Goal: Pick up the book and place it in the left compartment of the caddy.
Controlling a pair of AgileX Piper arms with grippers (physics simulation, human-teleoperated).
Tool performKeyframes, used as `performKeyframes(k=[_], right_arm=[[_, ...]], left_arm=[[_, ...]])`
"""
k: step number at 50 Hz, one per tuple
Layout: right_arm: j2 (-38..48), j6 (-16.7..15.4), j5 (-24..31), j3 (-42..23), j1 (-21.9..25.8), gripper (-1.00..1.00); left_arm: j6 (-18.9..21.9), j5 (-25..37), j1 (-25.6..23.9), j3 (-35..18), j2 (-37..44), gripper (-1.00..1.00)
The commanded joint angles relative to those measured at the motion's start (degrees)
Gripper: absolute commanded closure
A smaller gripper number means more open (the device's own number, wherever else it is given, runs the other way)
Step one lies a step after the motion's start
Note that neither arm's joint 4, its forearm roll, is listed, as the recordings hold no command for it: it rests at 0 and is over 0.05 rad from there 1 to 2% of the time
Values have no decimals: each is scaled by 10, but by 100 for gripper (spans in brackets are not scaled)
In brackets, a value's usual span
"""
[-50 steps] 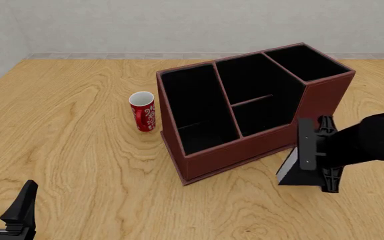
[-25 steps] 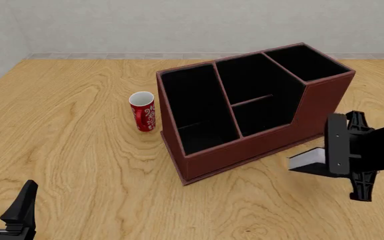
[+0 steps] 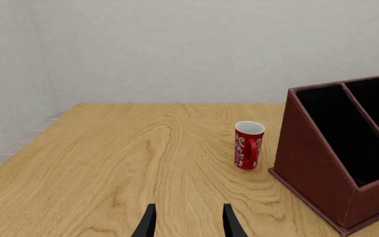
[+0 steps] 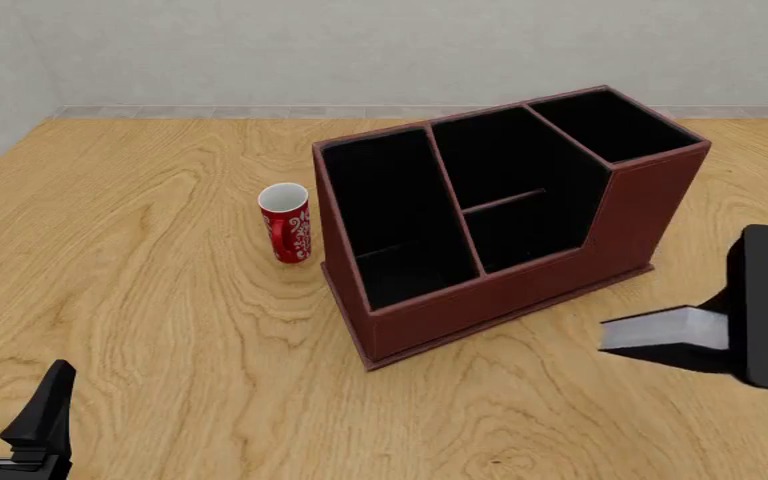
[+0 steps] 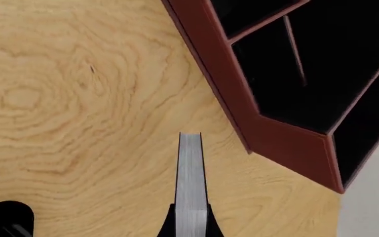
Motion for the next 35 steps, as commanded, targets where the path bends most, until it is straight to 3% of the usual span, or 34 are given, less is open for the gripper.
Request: performKeyframes(k=[1, 5, 7, 9, 10, 16, 18, 20, 22, 24, 25, 26, 27, 28, 29, 31, 32, 33, 34, 35], right_arm=[[-22, 59, 19, -30, 29, 100], [-26, 73, 19, -36, 31, 100], [-21, 105, 19, -45, 56, 100], [-22, 112, 19, -51, 61, 100], [-18, 135, 19, -54, 83, 100], [-31, 149, 19, -54, 96, 100], [-23, 199, 19, -79, 135, 100], [-24, 204, 19, -81, 140, 100], [-22, 237, 19, -96, 163, 100], [-25, 237, 19, -101, 167, 100], [-19, 267, 19, -113, 187, 100], [-19, 267, 19, -113, 187, 100], [-16, 286, 19, -130, 204, 100], [-21, 272, 19, -116, 179, 100], [-18, 291, 19, -140, 208, 100], [-13, 312, 19, -151, 220, 100], [-2, 347, 19, -169, 220, 100], [-5, 336, 19, -170, 234, 100], [-1, 354, 19, -184, 246, 100], [-5, 339, 19, -173, 224, 100]], left_arm=[[0, 0, 0, 0, 0, -100], [0, 0, 0, 0, 0, -100], [0, 0, 0, 0, 0, -100], [0, 0, 0, 0, 0, -100], [0, 0, 0, 0, 0, -100], [0, 0, 0, 0, 0, -100], [0, 0, 0, 0, 0, -100], [0, 0, 0, 0, 0, -100], [0, 0, 0, 0, 0, -100], [0, 0, 0, 0, 0, -100], [0, 0, 0, 0, 0, -100], [0, 0, 0, 0, 0, -100], [0, 0, 0, 0, 0, -100], [0, 0, 0, 0, 0, -100], [0, 0, 0, 0, 0, -100], [0, 0, 0, 0, 0, -100], [0, 0, 0, 0, 0, -100], [0, 0, 0, 0, 0, -100], [0, 0, 0, 0, 0, -100], [0, 0, 0, 0, 0, -100]])
